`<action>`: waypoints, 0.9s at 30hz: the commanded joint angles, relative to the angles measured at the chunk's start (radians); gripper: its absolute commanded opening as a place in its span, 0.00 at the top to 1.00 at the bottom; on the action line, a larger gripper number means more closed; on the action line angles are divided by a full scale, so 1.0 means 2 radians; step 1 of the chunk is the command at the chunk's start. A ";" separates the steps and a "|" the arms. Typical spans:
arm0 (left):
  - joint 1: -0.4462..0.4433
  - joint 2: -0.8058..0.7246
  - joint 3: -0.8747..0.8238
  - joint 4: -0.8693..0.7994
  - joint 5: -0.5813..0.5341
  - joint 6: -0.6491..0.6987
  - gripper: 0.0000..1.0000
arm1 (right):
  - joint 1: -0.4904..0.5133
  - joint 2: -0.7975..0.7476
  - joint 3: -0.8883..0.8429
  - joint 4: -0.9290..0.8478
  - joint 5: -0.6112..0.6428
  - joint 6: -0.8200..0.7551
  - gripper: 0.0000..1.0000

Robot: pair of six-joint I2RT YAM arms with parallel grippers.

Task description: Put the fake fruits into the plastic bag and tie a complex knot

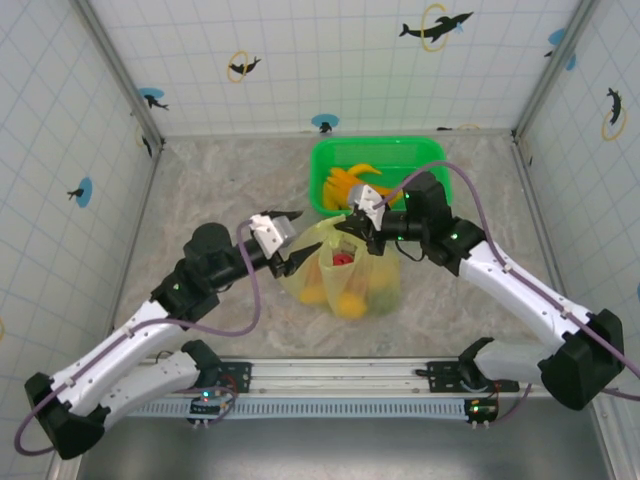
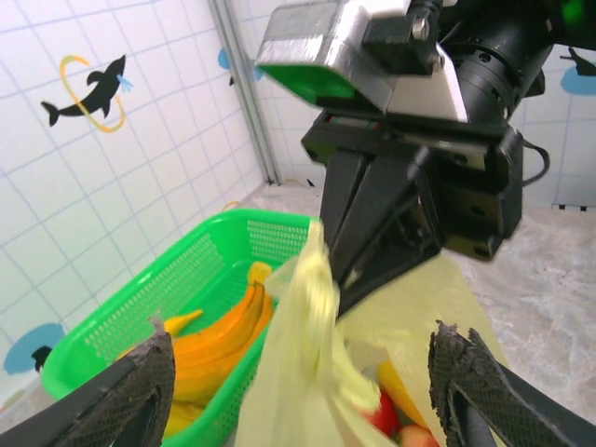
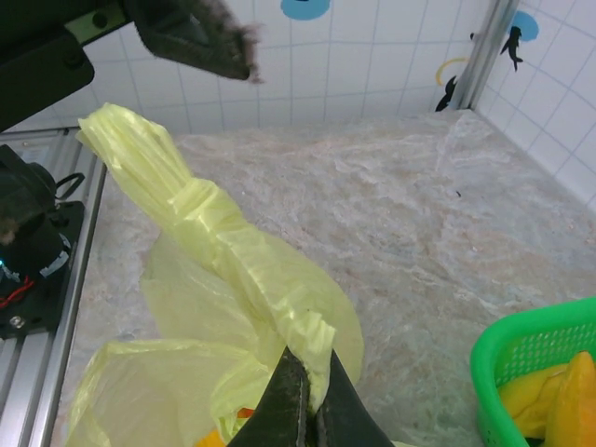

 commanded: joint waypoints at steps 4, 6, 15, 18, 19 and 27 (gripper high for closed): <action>0.001 -0.002 -0.041 -0.033 0.000 -0.040 0.25 | -0.011 -0.009 -0.012 0.045 -0.100 0.011 1.00; 0.001 0.020 -0.041 -0.025 0.005 -0.043 0.25 | -0.011 -0.006 -0.011 0.047 -0.122 0.015 1.00; 0.001 0.104 -0.008 0.016 0.052 -0.004 0.44 | -0.010 -0.004 -0.007 0.040 -0.159 0.030 1.00; 0.001 0.115 -0.003 0.030 0.065 -0.008 0.64 | -0.010 -0.001 -0.004 0.035 -0.161 0.034 1.00; 0.001 0.113 -0.007 0.044 0.076 -0.015 0.64 | -0.010 0.000 -0.004 0.037 -0.162 0.037 1.00; 0.001 0.109 -0.029 0.110 0.109 -0.047 1.00 | -0.010 0.000 -0.006 0.051 -0.126 0.051 1.00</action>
